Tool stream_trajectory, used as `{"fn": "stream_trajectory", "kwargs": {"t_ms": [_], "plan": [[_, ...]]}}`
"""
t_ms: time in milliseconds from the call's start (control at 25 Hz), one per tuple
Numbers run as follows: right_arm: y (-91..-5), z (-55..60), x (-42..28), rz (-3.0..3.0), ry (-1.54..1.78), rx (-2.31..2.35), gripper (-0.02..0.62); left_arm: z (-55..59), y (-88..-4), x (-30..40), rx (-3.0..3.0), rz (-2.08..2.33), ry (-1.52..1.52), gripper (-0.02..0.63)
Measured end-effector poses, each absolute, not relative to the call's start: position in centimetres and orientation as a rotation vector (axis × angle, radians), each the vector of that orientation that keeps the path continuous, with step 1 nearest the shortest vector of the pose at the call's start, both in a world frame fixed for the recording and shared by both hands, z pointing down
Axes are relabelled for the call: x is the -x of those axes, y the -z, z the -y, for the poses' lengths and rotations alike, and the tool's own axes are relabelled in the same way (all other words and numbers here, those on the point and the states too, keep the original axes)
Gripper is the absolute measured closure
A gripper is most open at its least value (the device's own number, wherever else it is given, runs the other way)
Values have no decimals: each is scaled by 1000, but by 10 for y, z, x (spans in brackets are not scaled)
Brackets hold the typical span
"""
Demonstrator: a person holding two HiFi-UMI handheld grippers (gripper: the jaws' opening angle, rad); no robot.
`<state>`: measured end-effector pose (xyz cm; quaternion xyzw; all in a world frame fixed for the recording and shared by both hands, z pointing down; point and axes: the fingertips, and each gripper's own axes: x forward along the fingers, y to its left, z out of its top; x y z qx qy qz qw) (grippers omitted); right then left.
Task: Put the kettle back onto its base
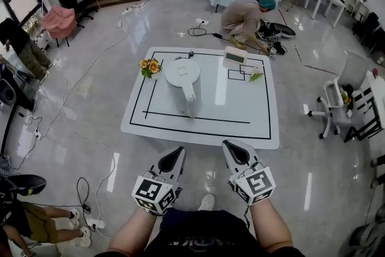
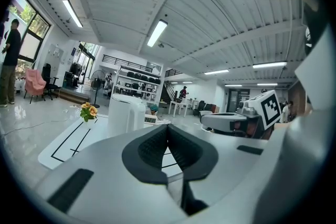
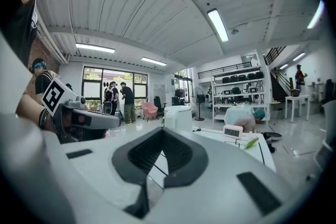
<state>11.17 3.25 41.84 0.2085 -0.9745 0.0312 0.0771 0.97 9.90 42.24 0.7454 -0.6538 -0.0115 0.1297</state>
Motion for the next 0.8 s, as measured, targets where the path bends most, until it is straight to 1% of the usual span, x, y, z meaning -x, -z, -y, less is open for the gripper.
{"fn": "stream_trajectory", "kwargs": {"t_ms": [800], "plan": [[-421, -28, -113, 2931, -116, -614, 595, -94, -419, -14, -2176, 1902, 1, 601]]}}
